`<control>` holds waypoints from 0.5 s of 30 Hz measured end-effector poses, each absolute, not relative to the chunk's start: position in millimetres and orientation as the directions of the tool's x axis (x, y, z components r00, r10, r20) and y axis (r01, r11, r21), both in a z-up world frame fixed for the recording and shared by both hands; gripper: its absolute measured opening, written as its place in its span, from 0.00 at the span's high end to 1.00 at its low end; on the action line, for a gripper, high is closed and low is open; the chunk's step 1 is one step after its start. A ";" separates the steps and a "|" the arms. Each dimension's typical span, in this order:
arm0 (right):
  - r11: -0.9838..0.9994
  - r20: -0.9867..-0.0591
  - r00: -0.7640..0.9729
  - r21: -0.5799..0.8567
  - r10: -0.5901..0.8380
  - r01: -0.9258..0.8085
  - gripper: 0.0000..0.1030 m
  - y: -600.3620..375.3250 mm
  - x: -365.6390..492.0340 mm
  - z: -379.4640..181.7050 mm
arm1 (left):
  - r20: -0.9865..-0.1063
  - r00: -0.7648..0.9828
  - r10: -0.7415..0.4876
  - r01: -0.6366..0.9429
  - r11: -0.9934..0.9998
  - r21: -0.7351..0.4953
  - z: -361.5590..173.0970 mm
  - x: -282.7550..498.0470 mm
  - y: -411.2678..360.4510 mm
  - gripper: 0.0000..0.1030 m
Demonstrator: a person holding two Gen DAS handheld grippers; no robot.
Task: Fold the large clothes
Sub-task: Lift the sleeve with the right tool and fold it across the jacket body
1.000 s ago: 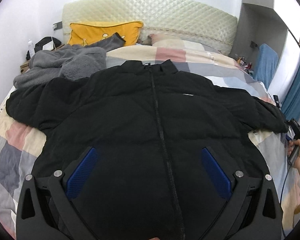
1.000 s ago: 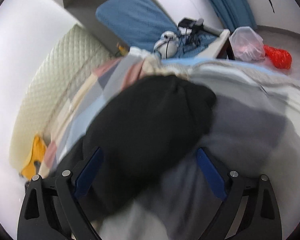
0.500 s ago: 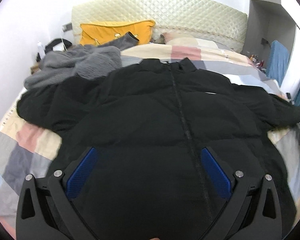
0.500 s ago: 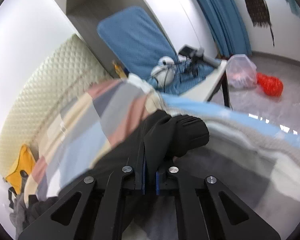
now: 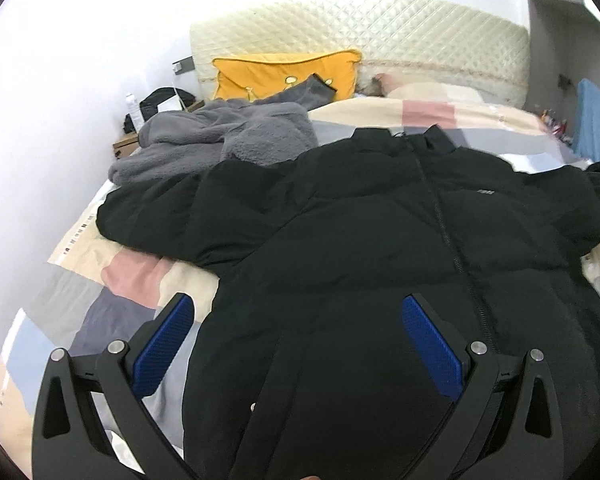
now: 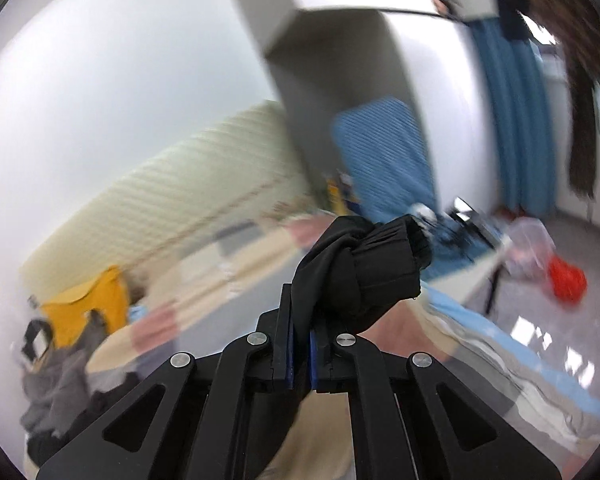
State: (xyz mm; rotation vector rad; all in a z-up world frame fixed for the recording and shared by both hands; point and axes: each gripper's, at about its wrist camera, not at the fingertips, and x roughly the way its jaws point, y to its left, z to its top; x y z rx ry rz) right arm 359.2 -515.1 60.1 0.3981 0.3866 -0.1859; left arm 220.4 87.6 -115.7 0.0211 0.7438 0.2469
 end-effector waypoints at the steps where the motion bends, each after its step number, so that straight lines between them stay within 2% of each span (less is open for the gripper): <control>1: 0.918 -0.389 0.917 0.328 -0.086 0.225 0.97 -501.2 357.8 71.1 | -0.664 0.714 0.222 -0.210 0.973 0.100 -113.8 218.0 88.7 0.00; 8: 0.976 -0.328 0.942 0.217 0.068 0.005 0.96 -358.1 349.9 127.7 | -0.626 0.762 0.164 -0.176 0.983 0.043 -97.5 196.6 98.8 0.00; 15: 0.962 -0.335 0.903 0.144 0.269 -0.233 0.96 -202.6 349.3 120.5 | -0.546 0.824 0.154 -0.197 0.980 -0.022 -81.5 171.6 120.0 0.00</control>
